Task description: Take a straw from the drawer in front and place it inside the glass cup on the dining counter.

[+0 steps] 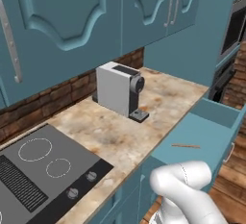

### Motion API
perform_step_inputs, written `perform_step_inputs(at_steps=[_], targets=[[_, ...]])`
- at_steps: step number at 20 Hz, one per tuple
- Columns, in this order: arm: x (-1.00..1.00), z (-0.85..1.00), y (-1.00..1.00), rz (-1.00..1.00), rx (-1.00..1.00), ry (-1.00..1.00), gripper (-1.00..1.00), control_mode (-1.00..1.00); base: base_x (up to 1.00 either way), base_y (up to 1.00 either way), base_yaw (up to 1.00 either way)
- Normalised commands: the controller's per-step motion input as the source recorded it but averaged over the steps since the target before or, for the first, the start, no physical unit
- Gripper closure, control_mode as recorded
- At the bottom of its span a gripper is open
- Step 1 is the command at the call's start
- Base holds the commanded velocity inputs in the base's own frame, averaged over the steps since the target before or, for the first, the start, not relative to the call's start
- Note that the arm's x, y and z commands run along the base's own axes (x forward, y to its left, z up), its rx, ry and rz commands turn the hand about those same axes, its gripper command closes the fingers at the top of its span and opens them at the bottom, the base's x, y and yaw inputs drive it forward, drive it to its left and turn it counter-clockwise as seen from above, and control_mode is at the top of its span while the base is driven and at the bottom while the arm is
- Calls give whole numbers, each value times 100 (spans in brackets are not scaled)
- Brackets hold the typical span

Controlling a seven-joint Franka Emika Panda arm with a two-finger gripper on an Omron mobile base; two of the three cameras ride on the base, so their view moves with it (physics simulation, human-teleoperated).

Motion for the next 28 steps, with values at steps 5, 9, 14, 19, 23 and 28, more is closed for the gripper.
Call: perform_step_inputs(at_steps=[5, 9, 14, 19, 23, 28], targets=[[34, 0, 18, -9, -3, 8, -100, -100, 11, 6, -3], [84, 14, 36, -20, 1, 15, -100, -100, 0, 0, 0], [100, 0, -9, -23, 10, 25, -100, -100, 0, 0, 0], [100, 9, -3, -26, 14, 35, -100, -100, 0, 0, 0], [66, -50, 0, -16, 3, 26, -100, -100, 0, 0, 0], [52, -100, 7, 0, -7, 3, -100, -100, 0, 0, 0]])
